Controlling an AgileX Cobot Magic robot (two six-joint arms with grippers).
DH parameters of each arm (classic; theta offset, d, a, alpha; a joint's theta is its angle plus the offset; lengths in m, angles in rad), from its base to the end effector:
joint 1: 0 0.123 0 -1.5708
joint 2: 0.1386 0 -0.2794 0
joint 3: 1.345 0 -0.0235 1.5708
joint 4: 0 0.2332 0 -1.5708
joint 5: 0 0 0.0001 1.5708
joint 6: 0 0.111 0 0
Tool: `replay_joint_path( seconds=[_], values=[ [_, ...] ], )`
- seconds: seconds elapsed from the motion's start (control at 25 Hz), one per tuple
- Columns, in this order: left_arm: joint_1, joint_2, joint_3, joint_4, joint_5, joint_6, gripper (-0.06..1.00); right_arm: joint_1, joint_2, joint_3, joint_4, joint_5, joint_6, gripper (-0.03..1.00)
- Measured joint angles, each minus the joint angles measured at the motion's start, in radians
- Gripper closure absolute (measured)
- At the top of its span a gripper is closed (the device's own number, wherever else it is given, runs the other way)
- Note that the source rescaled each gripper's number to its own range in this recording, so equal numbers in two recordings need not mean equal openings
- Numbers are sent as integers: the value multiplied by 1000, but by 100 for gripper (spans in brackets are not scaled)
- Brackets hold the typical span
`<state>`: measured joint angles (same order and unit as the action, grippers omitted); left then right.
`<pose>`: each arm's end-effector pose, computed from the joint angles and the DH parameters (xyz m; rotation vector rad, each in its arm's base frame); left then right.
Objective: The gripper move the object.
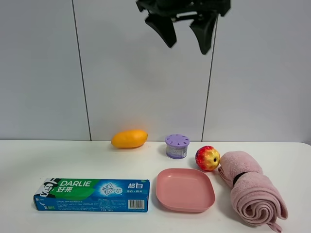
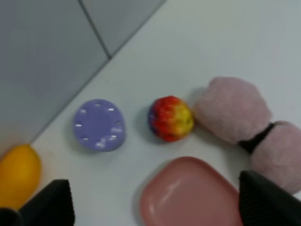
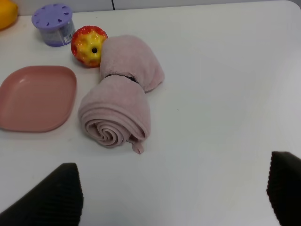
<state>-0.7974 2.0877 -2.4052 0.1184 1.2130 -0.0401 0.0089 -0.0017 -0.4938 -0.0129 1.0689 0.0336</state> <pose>0.3244 -0.3147 0.3782 0.8782 2.2172 -0.2496 0.0031 -0.0012 0.2571 0.0260 2.0568 0.0109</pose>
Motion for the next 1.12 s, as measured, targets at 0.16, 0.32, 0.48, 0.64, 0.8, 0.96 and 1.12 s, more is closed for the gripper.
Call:
replay_joint_path(
  seconds=[0.16,0.32,0.48,0.64,0.8,0.96,1.12],
  values=[
    [64,-82,0,23,2,40,29,0,0,0,0,0,0,-3],
    [169,-176,80,25,2,101,12,0,0,0,0,0,0,-3],
    [295,-316,269,29,2,135,7,0,0,0,0,0,0,-3],
    [427,-498,519,25,2,135,7,0,0,0,0,0,0,-3],
    [577,-713,787,21,2,145,7,0,0,0,0,0,0,-3],
    [736,-940,1041,-19,-46,226,7,0,0,0,0,0,0,-3],
    [884,-1164,1255,-108,-113,282,-3,0,0,0,0,0,0,-3]
  ],
)
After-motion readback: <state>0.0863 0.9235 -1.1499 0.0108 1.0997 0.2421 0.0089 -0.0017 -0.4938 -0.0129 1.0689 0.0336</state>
